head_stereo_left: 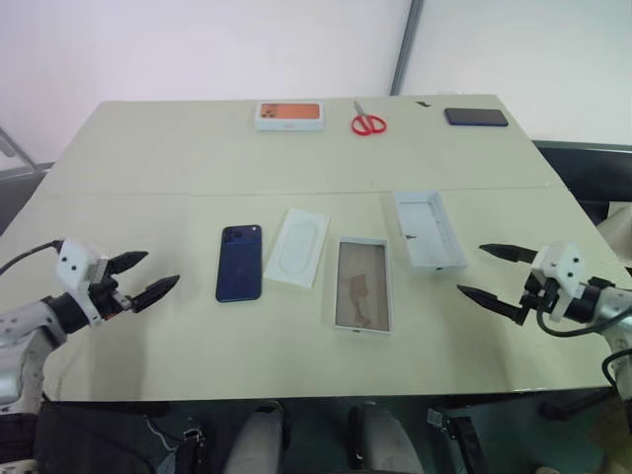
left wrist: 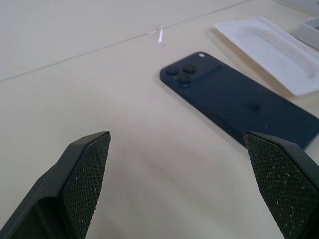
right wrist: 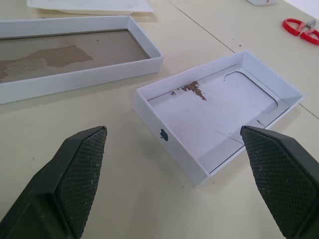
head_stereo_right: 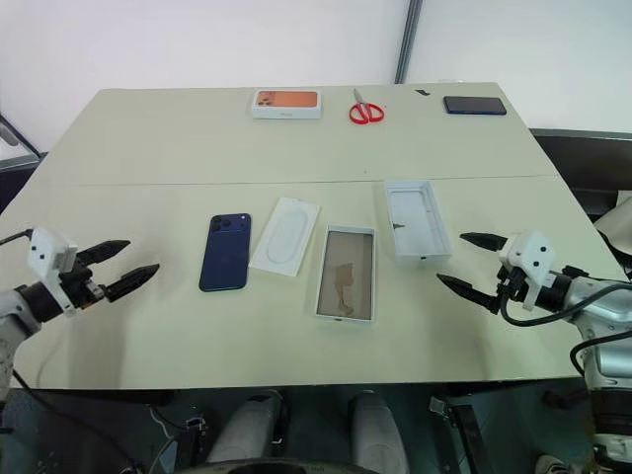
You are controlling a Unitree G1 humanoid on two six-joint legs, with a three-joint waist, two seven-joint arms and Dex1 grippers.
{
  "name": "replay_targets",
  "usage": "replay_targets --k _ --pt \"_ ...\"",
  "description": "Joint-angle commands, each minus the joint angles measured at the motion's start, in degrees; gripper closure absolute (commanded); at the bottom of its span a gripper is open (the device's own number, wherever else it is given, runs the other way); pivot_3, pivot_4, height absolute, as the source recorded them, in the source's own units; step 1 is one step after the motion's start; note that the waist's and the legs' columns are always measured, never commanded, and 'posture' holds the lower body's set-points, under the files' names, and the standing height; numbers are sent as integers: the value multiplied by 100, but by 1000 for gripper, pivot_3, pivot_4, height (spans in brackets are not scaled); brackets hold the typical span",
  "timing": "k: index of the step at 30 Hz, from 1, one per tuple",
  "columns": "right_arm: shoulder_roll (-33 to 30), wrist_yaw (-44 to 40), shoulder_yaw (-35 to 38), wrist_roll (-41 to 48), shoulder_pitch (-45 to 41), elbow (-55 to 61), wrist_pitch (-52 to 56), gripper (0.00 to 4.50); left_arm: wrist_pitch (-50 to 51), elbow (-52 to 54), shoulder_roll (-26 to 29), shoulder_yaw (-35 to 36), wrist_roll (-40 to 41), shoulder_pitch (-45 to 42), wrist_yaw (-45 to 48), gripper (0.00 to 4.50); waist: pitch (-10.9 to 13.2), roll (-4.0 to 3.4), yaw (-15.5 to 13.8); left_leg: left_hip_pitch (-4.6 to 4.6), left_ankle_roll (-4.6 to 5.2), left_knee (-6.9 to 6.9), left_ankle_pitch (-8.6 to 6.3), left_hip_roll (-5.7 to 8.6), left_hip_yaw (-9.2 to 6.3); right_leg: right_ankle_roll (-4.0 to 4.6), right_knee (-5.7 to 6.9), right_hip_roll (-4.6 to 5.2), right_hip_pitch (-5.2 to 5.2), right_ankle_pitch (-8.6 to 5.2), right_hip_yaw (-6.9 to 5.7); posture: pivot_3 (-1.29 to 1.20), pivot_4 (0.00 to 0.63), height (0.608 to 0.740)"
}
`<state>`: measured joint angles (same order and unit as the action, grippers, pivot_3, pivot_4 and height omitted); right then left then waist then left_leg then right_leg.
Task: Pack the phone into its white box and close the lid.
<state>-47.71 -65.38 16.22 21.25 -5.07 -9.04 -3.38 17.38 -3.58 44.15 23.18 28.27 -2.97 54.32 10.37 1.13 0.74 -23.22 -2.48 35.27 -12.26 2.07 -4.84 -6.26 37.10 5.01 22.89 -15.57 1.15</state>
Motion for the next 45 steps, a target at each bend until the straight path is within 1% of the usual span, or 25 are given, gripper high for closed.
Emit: replay_targets --k 1,5,11,13,16,19,21,25,28,31,33,35,41,45 --pt "-16 53 42 191 -186 258 226 11 216 278 -16 -47 121 -207 -154 0 0 0 -1 0 0 0 0 0 0 0 0 0 0 0 0 0 150 740" --pt "104 242 -195 5 -484 365 250 11 587 348 -201 -274 164 -519 -407 0 0 -1 13 3 0 -1 0 0 2 0 2 -2 0 0 1 0 150 740" --pt "557 680 -907 -237 -1279 836 590 11 1532 521 -951 -986 336 -1370 -952 0 1 0 4 0 -1 6 1 4 1 -3 6 -4 -1 2 -1 0 150 740" --pt "644 609 -1170 -324 -1507 901 602 11 2005 443 -1186 -1243 409 -1713 -1105 0 1 2 -9 -7 -1 9 1 7 0 -4 6 -5 0 2 -6 0 150 740" --pt "744 617 -1409 -455 -1783 819 498 11 2251 265 -1399 -1714 107 -2145 -1324 0 1 3 -11 -8 -1 11 1 13 -1 -4 6 -5 -1 2 -10 0 150 740" --pt "845 644 -1501 -497 -1928 778 463 11 2987 -18 -1641 -1748 350 -2580 -1515 0 1 3 1 -8 -1 13 1 21 -1 -5 9 -8 -1 2 -10 0 150 740" --pt "896 671 -1538 -538 -1912 766 431 11 3374 -240 -1796 -1807 343 -2861 -1693 0 1 3 15 -8 -1 14 1 20 -1 -5 10 -10 1 2 -10 0 150 740" --pt "971 734 -1572 -577 -1817 797 381 11 3493 -591 -2156 -1659 328 -3274 -2046 0 2 5 7 -8 -1 16 2 19 -3 -5 11 -18 1 2 -10 0 150 740" --pt "1010 757 -1574 -565 -1758 852 384 11 3767 -781 -2280 -1639 341 -3522 -2195 0 2 4 10 -8 -1 18 2 18 -2 -5 12 -19 1 2 -8 0 150 740" --pt "1031 789 -1565 -569 -1728 889 390 11 4047 -773 -2201 -2011 163 -3597 -2165 0 2 4 16 -8 -2 18 2 18 -2 -5 12 -21 2 2 -7 0 150 740" --pt "1034 802 -1554 -567 -1720 883 390 11 4043 -801 -2108 -2280 -60 -3620 -2150 0 2 4 15 -7 -2 18 2 18 -1 -5 12 -21 1 2 -6 0 150 740" --pt "1026 807 -1544 -573 -1702 857 362 11 4202 -917 -2113 -2290 -98 -3705 -2229 0 2 4 10 -7 -2 17 2 18 -2 -5 12 -22 1 2 -6 0 150 740" --pt "1030 837 -1520 -578 -1657 857 341 11 4193 -1013 -2142 -2353 -326 -3870 -2343 0 2 4 21 -6 -2 17 2 17 -1 -5 13 -23 0 2 -6 0 150 740" --pt "1059 868 -1538 -592 -1682 853 321 11 4533 -1100 -2379 -2262 -196 -3851 -2429 0 0 2 10 -4 -2 18 2 17 -1 -5 13 -23 -2 2 -5 0 150 740"
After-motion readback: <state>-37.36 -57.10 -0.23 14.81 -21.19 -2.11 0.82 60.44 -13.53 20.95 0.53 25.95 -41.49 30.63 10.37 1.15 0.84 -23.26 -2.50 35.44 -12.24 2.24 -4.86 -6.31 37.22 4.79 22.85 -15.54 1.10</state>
